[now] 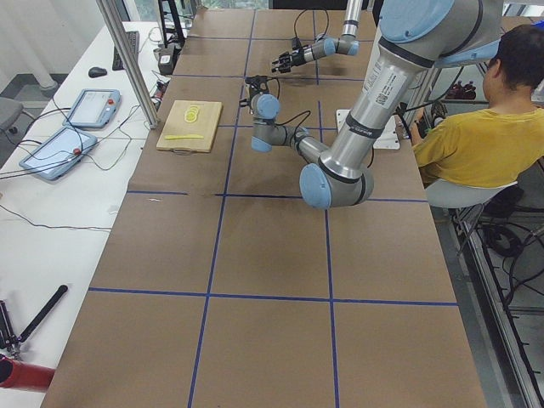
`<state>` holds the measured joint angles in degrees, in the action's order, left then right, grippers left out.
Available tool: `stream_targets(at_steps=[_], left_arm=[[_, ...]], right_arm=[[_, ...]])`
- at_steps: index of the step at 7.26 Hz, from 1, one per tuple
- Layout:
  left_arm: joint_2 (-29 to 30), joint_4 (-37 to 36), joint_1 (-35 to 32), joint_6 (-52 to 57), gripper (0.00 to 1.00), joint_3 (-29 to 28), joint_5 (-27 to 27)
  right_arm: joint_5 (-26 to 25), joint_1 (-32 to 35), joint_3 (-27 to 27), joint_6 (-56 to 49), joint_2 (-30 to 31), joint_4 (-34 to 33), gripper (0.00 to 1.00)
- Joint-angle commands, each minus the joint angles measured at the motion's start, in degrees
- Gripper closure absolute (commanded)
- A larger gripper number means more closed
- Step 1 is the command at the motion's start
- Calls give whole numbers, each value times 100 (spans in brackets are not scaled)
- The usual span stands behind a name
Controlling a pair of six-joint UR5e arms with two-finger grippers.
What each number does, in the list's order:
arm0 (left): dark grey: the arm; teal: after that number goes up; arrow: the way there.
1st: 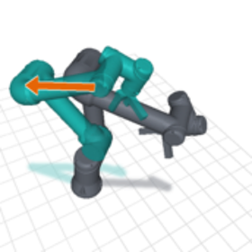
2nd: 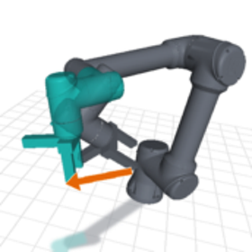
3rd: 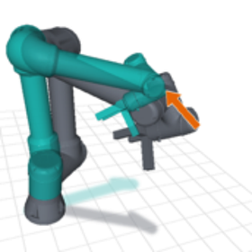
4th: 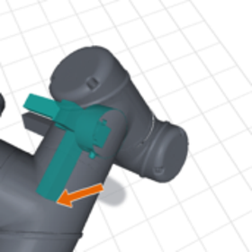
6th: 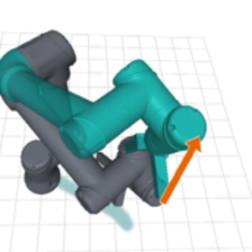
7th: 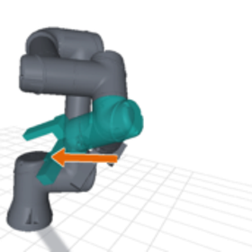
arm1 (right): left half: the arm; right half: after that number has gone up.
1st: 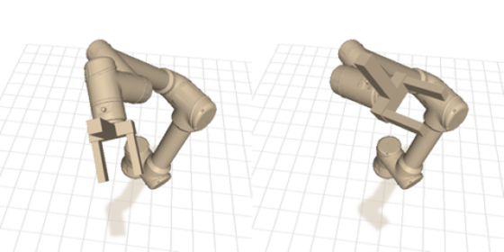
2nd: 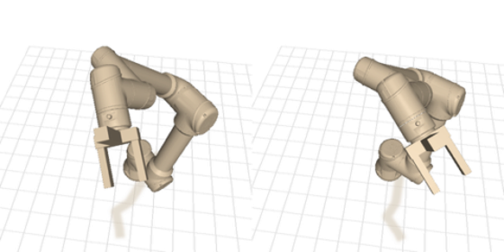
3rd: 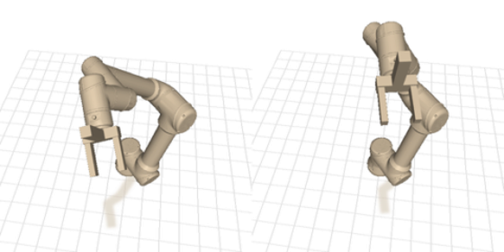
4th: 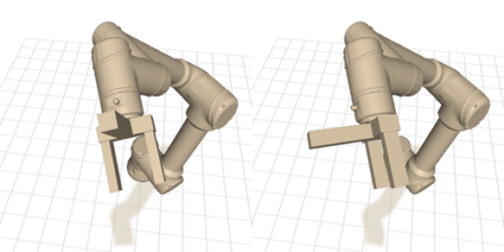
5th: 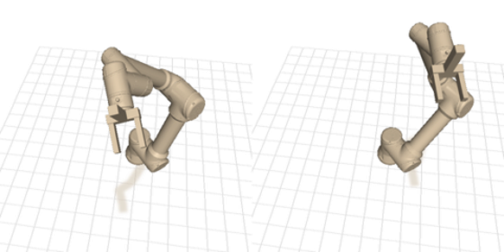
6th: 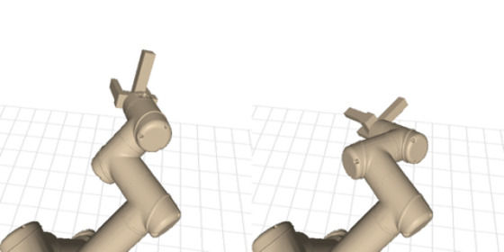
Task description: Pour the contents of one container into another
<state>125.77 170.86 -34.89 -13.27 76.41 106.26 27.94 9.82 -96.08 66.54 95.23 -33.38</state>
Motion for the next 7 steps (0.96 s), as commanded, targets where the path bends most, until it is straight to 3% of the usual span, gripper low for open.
stream_targets(at_steps=[1,2,5,7], left_arm=[[0,0,0,0,100,6,0],[-9,0,0,0,100,6,0],[-18,0,17,9,100,6,0],[-18,0,35,0,100,6,0]], right_arm=[[262,430,-43,-997,-178,42,100],[1118,1016,-51,-1647,-458,42,100],[1958,1907,-8,-2318,-1347,-211,100],[3211,2697,-16,-2566,-2293,-1392,100]])
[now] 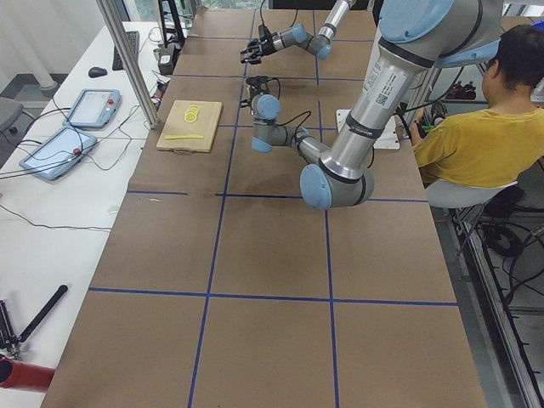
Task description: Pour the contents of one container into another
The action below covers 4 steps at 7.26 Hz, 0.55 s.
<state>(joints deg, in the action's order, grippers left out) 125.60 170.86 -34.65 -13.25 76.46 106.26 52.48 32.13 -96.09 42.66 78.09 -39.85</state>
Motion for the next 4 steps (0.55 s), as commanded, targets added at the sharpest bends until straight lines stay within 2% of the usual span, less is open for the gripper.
stream_targets(at_steps=[1,2,4], left_arm=[[0,-9,20,7,100,-9,0],[0,-9,20,7,100,-26,-9],[0,-26,20,-2,100,-44,-35]], right_arm=[[841,574,-15,-580,-1194,-1692,100],[816,575,-42,-758,-1626,-2362,100],[668,461,-181,-794,-1903,-2955,100]])
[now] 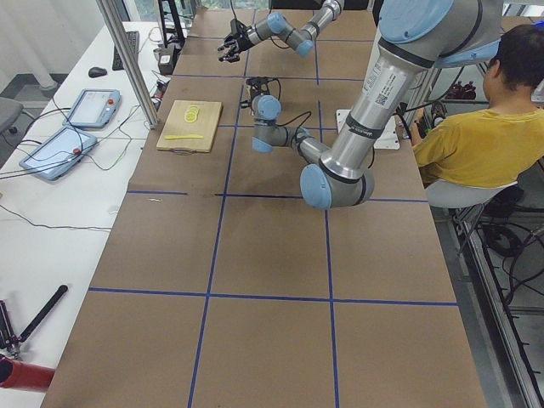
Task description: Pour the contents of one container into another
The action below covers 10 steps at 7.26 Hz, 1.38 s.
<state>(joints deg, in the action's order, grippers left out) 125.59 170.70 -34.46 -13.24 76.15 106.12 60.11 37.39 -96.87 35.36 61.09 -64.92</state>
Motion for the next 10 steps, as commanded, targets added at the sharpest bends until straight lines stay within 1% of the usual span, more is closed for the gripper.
stream_targets(at_steps=[1,2,3,4,5,6,7,9,10], left_arm=[[0,-19,9,-3,100,-12,-82],[0,-28,9,-3,100,-21,-91],[0,-36,1,-29,100,-21,-91],[0,-36,-8,-56,100,-21,-126],[0,-45,-8,-65,100,-21,-135],[9,-54,1,-82,100,-21,-135],[9,-63,1,-134,100,-21,-135],[9,-63,9,-258,100,-21,-144],[9,-72,27,-258,100,-21,-266]], right_arm=[[-461,-326,-339,-378,-246,-782,100],[-769,-634,-733,-538,-282,-1203,100],[-1242,-1037,-1042,-539,-273,-1634,100],[-1525,-1363,-1140,-539,-273,-1751,100],[-1694,-1549,-1141,-539,-247,-1770,100],[-1808,-1655,-1115,-539,-247,-1857,100],[-1836,-1700,-1132,-539,-282,-2206,100],[-1897,-1770,-1141,-548,-326,-2279,100],[-1906,-1805,-1141,-557,-404,-2306,100]])
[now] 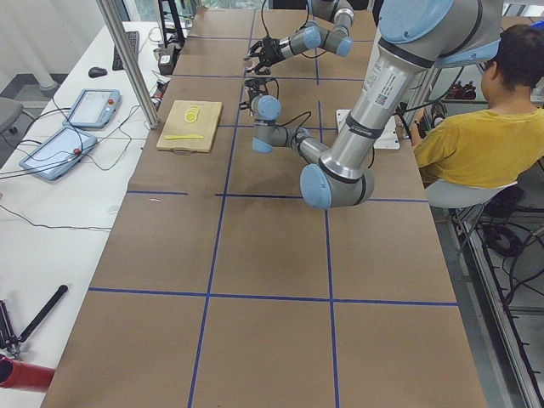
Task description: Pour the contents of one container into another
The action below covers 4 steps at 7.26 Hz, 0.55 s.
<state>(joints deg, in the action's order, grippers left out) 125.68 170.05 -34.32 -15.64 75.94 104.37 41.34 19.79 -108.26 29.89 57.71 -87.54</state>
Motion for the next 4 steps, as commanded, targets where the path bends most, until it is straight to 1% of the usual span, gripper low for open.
stream_targets(at_steps=[1,2,4], left_arm=[[9,-7,22,-26,100,-17,-127],[9,-7,57,-148,100,-18,-180],[35,2,276,-272,100,-18,-504]], right_arm=[[-82,-63,-11,-9,-137,-253,100],[-91,-63,-3,-122,-251,-342,100],[-100,-63,6,-254,-261,-352,100]])
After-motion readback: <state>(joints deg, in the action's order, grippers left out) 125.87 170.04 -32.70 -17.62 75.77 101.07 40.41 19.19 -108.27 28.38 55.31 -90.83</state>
